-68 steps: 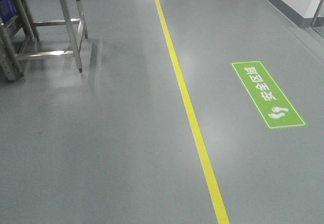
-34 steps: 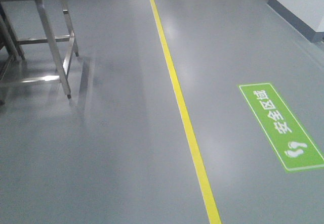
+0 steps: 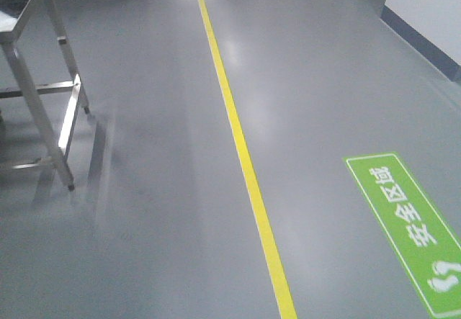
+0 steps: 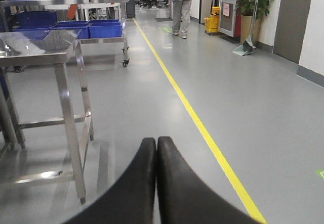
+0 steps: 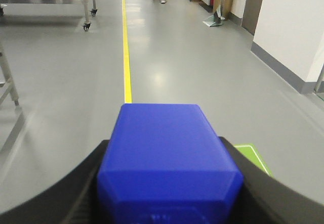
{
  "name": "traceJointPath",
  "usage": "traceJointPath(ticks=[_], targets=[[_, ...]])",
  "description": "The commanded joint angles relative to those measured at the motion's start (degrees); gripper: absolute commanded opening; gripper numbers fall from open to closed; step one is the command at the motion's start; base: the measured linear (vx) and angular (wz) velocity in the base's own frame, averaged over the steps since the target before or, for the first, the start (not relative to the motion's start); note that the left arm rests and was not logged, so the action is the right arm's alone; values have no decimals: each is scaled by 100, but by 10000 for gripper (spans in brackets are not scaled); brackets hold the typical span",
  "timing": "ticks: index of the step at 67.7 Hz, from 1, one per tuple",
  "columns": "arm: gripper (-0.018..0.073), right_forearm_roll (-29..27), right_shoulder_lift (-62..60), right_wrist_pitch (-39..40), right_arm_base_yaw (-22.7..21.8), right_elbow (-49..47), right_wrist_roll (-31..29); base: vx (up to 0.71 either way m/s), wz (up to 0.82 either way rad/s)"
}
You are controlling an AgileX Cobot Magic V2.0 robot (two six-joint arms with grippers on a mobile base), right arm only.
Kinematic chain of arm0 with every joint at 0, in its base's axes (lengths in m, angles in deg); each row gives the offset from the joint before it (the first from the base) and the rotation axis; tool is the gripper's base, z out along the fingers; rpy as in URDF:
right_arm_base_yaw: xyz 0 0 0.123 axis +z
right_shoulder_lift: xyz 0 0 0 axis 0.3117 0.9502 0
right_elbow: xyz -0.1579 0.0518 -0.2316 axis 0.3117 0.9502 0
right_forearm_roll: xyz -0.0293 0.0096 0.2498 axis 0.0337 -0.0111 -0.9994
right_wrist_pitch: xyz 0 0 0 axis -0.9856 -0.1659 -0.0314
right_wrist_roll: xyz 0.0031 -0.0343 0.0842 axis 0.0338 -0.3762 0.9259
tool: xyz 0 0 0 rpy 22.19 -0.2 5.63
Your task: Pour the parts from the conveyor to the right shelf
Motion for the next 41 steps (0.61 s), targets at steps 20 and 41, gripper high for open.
traceJointPath(ticks=[20,41], targets=[[-6,42,105,429,-23,-143,0,71,1],[-6,42,105,420,-23,-143,0,71,10]])
